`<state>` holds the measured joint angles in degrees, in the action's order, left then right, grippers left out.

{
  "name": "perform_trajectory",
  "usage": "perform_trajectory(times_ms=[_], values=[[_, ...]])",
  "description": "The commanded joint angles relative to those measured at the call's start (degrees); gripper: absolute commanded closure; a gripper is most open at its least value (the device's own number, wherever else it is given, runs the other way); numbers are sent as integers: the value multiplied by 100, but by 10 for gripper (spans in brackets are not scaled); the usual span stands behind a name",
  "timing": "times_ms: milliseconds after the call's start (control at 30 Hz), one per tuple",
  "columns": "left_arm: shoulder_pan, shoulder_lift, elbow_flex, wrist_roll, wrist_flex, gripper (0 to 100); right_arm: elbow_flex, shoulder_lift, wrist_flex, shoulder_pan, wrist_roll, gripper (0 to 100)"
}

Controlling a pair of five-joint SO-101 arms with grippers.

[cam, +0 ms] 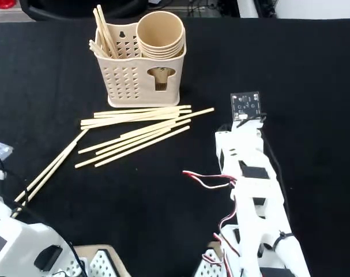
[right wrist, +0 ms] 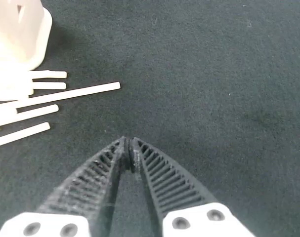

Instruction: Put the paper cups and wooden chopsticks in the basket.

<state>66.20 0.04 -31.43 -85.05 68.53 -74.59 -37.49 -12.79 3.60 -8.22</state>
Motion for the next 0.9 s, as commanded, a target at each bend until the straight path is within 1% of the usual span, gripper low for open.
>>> perform_trajectory(times_ms=[0, 100, 233, 333, 500, 667, 767, 867], values=[[-127, -97, 884, -1908, 1222, 954, 13, -110, 88, -53, 18, 985], [-154, -97, 1200, -1881, 1767, 941, 13, -110, 88, -53, 18, 985], [-171, -62, 1077, -1934, 1723, 911, 13, -110, 88, -44, 18, 985], [-233, -79, 673, -2154, 1389, 909, 13, -110, 88, -35, 18, 985], [-259, -62, -57, -2497, 396, 909, 13, -110, 88, -35, 18, 985], [-251, -35, -435, -2497, -281, 909, 13, -110, 88, -35, 18, 985], [-251, -26, -576, -2497, -492, 909, 13, -110, 88, -26, 18, 985], [-259, -62, -620, -2505, -440, 913, 13, -110, 88, -26, 18, 985]])
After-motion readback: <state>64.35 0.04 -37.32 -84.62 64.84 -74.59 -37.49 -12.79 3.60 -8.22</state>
